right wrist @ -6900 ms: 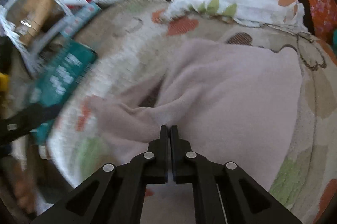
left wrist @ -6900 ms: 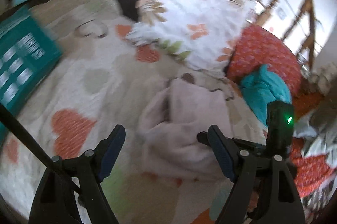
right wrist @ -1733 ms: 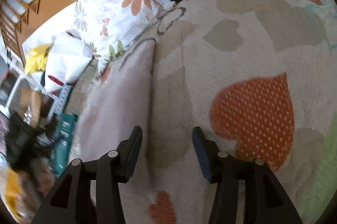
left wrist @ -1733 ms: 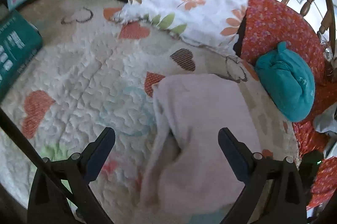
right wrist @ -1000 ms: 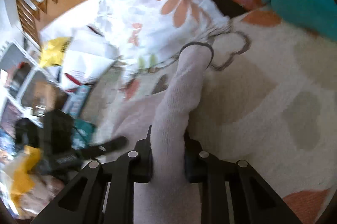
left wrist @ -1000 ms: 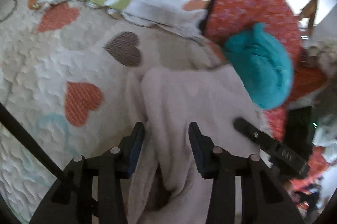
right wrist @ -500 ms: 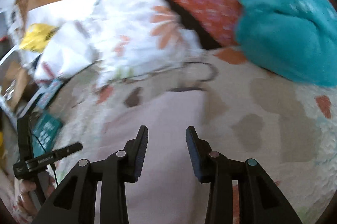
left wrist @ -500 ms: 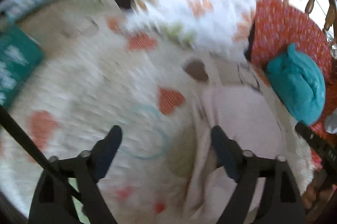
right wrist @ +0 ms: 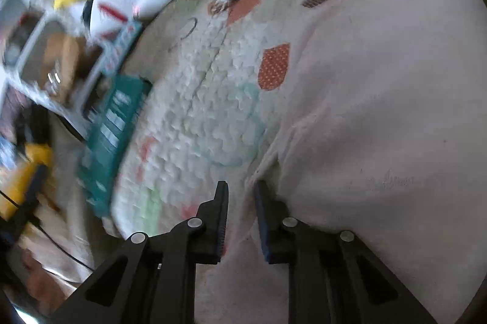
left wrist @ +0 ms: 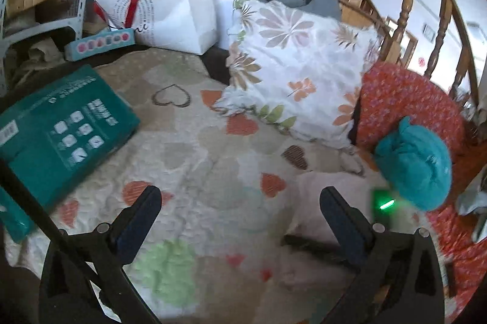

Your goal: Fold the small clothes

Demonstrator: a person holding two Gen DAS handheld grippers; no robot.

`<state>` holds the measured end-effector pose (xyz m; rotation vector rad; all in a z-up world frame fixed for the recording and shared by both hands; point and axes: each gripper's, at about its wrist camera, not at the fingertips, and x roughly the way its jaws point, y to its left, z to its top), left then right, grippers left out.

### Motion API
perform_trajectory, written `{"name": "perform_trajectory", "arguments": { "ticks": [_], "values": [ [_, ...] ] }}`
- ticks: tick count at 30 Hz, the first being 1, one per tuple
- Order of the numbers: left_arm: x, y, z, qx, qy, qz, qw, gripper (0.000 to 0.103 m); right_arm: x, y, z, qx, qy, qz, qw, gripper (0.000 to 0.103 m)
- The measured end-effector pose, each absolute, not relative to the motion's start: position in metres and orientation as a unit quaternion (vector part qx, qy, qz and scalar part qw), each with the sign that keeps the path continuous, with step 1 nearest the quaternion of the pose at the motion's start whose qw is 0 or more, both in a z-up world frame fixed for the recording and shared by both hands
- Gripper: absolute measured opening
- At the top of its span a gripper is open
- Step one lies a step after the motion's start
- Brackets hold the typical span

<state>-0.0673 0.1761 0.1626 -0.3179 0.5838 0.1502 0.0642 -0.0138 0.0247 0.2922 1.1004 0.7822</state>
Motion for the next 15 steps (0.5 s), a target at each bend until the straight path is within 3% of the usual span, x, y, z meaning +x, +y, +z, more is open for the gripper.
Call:
{"name": "perform_trajectory", "arguments": {
  "ticks": [5, 9, 10, 11, 15],
  "values": [
    [-0.074, 0.184, 0.151, -0.122, 0.284, 0.105, 0.945, 0.103, 0.066, -0.027, 0.086, 0.089, 0.439, 0.336, 0.829, 0.02],
    [-0.073, 0.191, 0.144, -0.116, 0.281, 0.12, 0.945, 0.103, 0.095, 0.002, 0.074, -0.025, 0.473, 0.254, 0.843, 0.02],
    [-0.073, 0.193, 0.143, -0.116, 0.281, 0.12, 0.945, 0.103, 0.108, 0.018, 0.055, -0.061, 0.511, 0.23, 0.826, 0.017],
    [-0.074, 0.194, 0.141, -0.117, 0.282, 0.12, 0.945, 0.103, 0.115, 0.024, 0.044, -0.077, 0.53, 0.217, 0.816, 0.008],
    [-0.074, 0.199, 0.137, -0.119, 0.288, 0.125, 0.942, 0.103, 0.152, 0.047, 0.032, -0.052, 0.541, 0.2, 0.815, 0.001]
  ]
}}
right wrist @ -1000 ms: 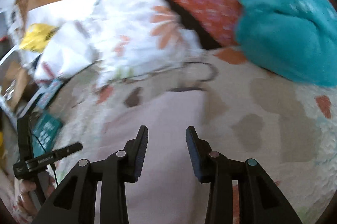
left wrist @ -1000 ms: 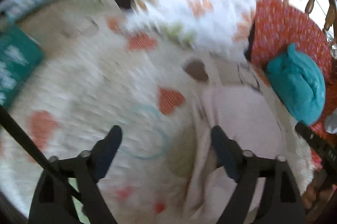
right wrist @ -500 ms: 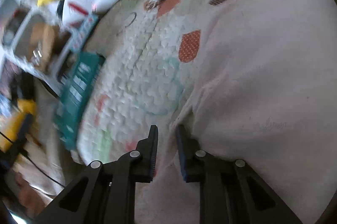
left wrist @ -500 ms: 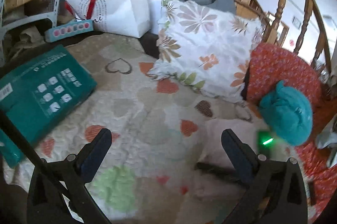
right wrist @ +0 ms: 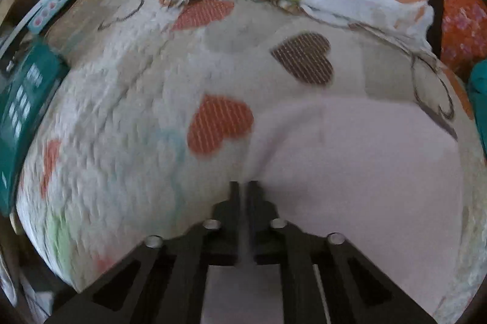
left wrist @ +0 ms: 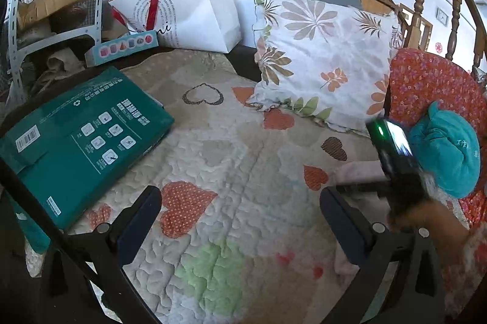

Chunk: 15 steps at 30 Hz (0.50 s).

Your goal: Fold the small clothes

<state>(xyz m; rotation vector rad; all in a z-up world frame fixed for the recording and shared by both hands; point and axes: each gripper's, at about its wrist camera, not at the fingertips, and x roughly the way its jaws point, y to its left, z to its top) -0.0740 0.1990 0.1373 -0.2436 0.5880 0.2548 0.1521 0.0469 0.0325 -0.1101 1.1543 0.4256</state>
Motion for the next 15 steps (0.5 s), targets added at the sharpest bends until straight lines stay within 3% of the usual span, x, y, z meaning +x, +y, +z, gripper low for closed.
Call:
{"name": "perform_trajectory", "arguments": {
  "ticks": [5, 11, 15],
  "values": [
    [-0.077, 0.197, 0.139, -0.118, 0.288, 0.137, 0.94, 0.103, 0.171, 0.045, 0.036, -0.017, 0.524, 0.198, 0.828, 0.001],
    [-0.091, 0.183, 0.151, -0.117, 0.27, 0.145, 0.945, 0.103, 0.097, -0.011, 0.1, 0.022, 0.442, 0.234, 0.865, 0.002],
    [-0.098, 0.159, 0.164, -0.122, 0.263, 0.138, 0.947, 0.103, 0.044, -0.052, 0.088, 0.024, 0.457, 0.223, 0.861, 0.009]
  ]
}}
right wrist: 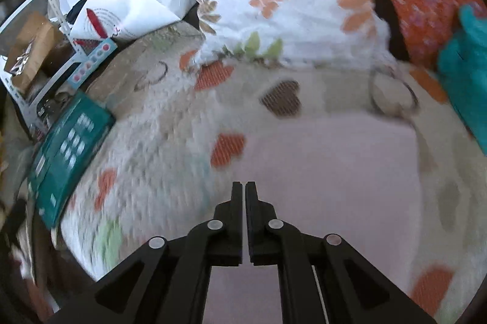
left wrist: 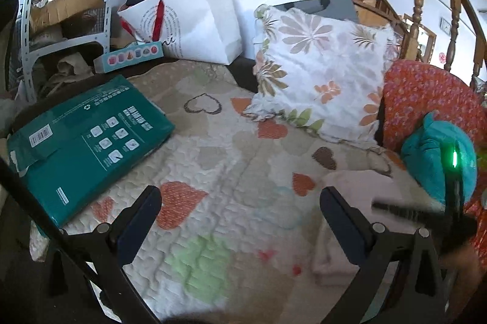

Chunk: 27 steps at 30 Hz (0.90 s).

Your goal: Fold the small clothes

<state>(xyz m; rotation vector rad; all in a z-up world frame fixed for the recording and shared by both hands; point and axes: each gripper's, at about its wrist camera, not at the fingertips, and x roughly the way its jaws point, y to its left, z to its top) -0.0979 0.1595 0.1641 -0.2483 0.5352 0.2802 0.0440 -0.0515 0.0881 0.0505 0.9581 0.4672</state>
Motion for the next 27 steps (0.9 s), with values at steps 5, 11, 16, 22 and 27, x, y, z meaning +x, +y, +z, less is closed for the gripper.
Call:
{"name": "perform_trajectory", "arguments": {
  "ticks": [5, 11, 16, 22, 27],
  "values": [
    [-0.098, 0.11, 0.167, -0.075, 0.298, 0.105, 0.946, 0.103, -0.006, -0.119, 0.036, 0.087, 0.497, 0.189, 0.843, 0.016],
    [-0.091, 0.055, 0.119, -0.087, 0.39, 0.027, 0.916, 0.103, -0.061, -0.169, 0.042, 0.148, 0.447, 0.185, 0.863, 0.016],
    [-0.08, 0.02, 0.052, -0.106, 0.479, -0.007, 0.872, 0.103, -0.095, -0.191, 0.036, 0.104, 0.413, 0.111, 0.898, 0.03],
    [-0.073, -0.004, 0.009, -0.043, 0.515, 0.008, 0.856, 0.103, -0.102, -0.218, 0.008, 0.108, 0.426, 0.071, 0.896, 0.031],
    [-0.075, -0.006, 0.007, -0.036, 0.504, 0.011, 0.863, 0.103, -0.101, -0.22, 0.014, 0.116, 0.41, 0.09, 0.9, 0.031]
  ]
}}
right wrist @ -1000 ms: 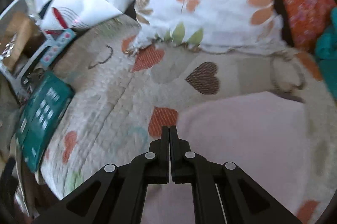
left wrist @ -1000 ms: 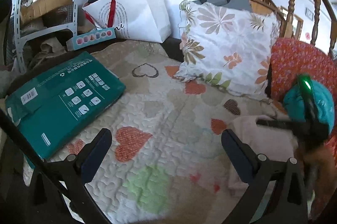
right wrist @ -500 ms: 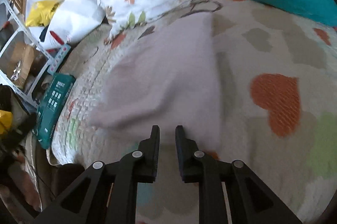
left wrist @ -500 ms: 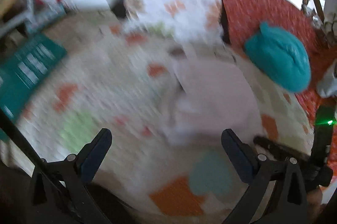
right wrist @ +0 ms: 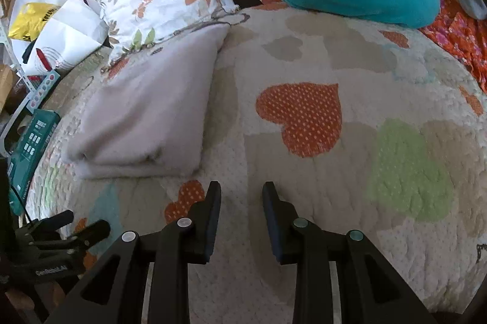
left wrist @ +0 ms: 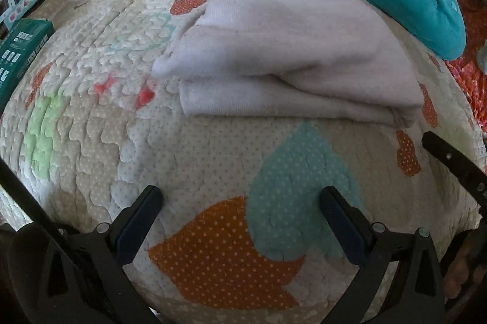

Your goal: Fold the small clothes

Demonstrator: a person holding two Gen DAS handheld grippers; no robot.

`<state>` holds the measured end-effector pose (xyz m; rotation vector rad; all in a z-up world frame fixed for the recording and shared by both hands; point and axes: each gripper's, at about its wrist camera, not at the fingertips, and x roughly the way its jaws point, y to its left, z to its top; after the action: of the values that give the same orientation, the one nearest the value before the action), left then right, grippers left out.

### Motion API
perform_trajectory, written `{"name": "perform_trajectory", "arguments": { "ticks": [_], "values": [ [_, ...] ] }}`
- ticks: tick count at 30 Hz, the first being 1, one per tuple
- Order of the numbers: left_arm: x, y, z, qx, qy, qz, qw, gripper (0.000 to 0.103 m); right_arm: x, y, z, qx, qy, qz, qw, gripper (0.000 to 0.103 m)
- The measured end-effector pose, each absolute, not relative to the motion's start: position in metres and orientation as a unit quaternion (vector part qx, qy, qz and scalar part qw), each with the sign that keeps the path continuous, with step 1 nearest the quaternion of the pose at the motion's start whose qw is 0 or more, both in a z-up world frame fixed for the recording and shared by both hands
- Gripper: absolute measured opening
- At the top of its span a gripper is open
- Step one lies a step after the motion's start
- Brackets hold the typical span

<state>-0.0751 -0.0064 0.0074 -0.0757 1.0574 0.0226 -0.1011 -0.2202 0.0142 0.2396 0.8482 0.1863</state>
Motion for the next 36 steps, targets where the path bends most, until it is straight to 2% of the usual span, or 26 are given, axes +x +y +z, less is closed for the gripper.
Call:
{"name": "perform_trajectory", "arguments": {
  "ticks": [4, 8, 9, 11, 13, 15, 17, 20, 24, 27, 29, 30, 31, 32, 36],
  "values": [
    [-0.079, -0.005, 0.006, -0.034, 0.488, 0.005, 0.872, 0.103, -0.1, -0.21, 0.044, 0.127, 0.37, 0.12, 0.912, 0.031],
    [-0.083, -0.004, 0.003, -0.037, 0.468, 0.003, 0.883, 0.103, -0.084, -0.167, 0.071, 0.076, 0.361, 0.175, 0.913, 0.031],
    [-0.083, -0.004, 0.003, -0.038, 0.466, 0.002, 0.884, 0.103, -0.076, -0.15, 0.072, 0.057, 0.372, 0.195, 0.906, 0.03],
    [-0.081, -0.003, 0.004, -0.032, 0.476, -0.007, 0.879, 0.103, -0.063, -0.128, 0.067, 0.043, 0.39, 0.223, 0.892, 0.022],
    [-0.08, -0.002, 0.009, -0.024, 0.497, -0.025, 0.867, 0.103, -0.042, -0.112, 0.048, 0.046, 0.431, 0.25, 0.866, 0.022],
    [-0.09, 0.008, 0.025, -0.047, 0.48, -0.027, 0.876, 0.102, -0.028, -0.108, 0.02, 0.083, 0.483, 0.267, 0.83, 0.022],
    [-0.101, 0.023, 0.044, -0.071, 0.455, -0.033, 0.887, 0.102, -0.028, -0.115, 0.014, 0.11, 0.49, 0.287, 0.816, 0.022],
    [-0.11, 0.04, 0.066, -0.082, 0.431, -0.028, 0.898, 0.102, -0.04, -0.118, 0.009, 0.085, 0.528, 0.279, 0.797, 0.021],
    [-0.115, 0.065, 0.082, -0.084, 0.405, 0.005, 0.911, 0.102, -0.061, -0.118, 0.052, 0.078, 0.467, 0.287, 0.832, 0.021],
    [-0.113, 0.085, 0.088, -0.124, 0.401, 0.016, 0.907, 0.102, -0.057, -0.096, 0.079, 0.051, 0.429, 0.3, 0.851, 0.021],
    [-0.114, 0.096, 0.091, -0.147, 0.399, 0.02, 0.905, 0.102, -0.042, -0.068, 0.085, 0.016, 0.423, 0.298, 0.855, 0.023],
    [-0.116, 0.1, 0.092, -0.157, 0.397, 0.022, 0.904, 0.102, -0.034, -0.058, 0.083, 0.002, 0.423, 0.293, 0.857, 0.026],
    [-0.118, 0.105, 0.093, -0.164, 0.395, 0.022, 0.904, 0.102, -0.023, -0.042, 0.078, -0.012, 0.426, 0.283, 0.859, 0.033],
    [-0.118, 0.107, 0.094, -0.167, 0.393, 0.024, 0.904, 0.102, -0.013, -0.036, 0.075, -0.02, 0.43, 0.275, 0.86, 0.035],
    [-0.123, 0.111, 0.093, -0.168, 0.387, 0.028, 0.906, 0.102, 0.034, -0.004, 0.04, -0.036, 0.504, 0.231, 0.832, 0.032]
  ]
}}
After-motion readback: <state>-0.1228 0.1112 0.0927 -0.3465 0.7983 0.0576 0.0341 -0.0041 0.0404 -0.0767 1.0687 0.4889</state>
